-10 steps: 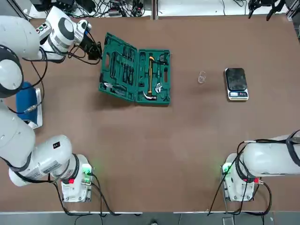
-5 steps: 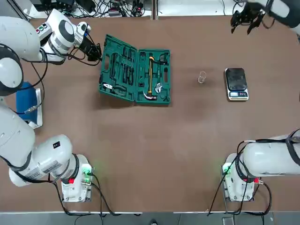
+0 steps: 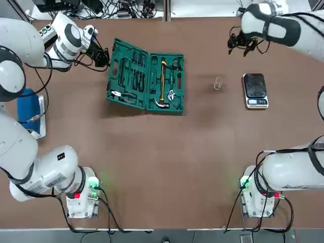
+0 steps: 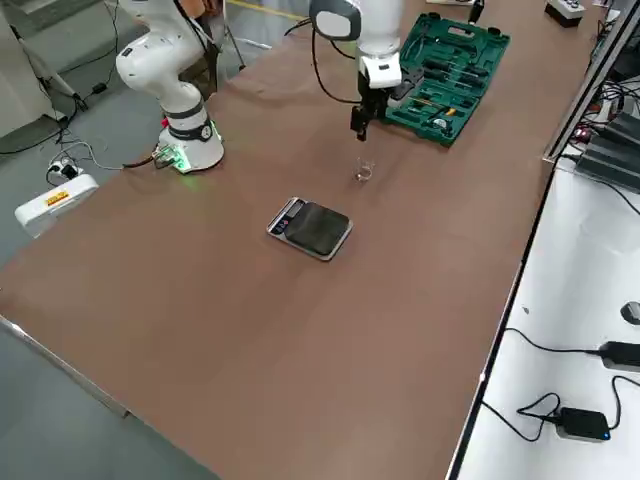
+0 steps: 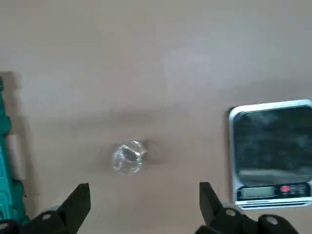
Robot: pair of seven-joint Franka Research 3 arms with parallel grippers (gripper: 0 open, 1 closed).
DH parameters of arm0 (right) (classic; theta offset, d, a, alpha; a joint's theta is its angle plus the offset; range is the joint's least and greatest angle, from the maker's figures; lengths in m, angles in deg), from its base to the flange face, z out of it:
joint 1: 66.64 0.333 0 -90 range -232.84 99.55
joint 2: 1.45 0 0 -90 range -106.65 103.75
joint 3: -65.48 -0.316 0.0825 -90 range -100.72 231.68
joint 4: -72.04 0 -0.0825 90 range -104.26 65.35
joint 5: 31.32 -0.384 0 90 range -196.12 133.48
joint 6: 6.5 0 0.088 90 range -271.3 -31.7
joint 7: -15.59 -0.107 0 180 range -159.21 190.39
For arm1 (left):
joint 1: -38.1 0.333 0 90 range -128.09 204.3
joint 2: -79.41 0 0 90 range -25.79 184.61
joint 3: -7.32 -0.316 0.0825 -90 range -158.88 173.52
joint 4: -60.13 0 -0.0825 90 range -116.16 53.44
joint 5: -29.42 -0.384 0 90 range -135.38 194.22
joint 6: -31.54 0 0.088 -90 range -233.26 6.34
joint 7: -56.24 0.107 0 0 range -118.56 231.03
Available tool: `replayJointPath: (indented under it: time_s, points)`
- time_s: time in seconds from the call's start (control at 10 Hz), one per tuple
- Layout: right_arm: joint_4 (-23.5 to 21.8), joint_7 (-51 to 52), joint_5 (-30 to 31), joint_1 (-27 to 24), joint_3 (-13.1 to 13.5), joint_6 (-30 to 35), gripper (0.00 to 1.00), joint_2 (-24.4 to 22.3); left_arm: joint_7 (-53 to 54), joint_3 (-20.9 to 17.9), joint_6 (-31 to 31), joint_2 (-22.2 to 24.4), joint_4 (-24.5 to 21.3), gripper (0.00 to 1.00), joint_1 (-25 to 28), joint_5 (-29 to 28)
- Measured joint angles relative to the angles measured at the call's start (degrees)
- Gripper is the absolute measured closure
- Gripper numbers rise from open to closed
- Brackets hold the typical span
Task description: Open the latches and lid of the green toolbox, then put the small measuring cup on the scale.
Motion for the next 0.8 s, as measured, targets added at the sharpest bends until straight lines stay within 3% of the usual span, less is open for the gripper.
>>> replayJointPath:
  time_s: [0.5, 0.6, 0.7, 0.8]
  points:
    - [-4.2, -6.8, -0.1, 3.4, -2.1, -13.2, 0.11, 7.3, 0.1, -0.1, -2.4, -3.2, 0.2, 0.99, 0.2, -3.1]
    - [-4.3, -7.3, -0.1, 3.7, -2.2, -14.1, 0.17, 8.4, 0.1, -0.1, -2.8, -3.8, 0.2, 0.99, 0.3, -3.1]
    - [-4.8, -7.4, -0.1, 3.7, -2.2, -15.5, 0.31, 9.3, 0.1, -0.1, -3.4, -4.3, 0.1, 0.99, 0.4, -3.1]
    - [-5.8, -7.4, -0.1, 3.7, -2.2, -17.1, 0.34, 10.0, 0.1, -0.1, -4.2, -4.9, 0.1, 0.99, 0.3, -3.1]
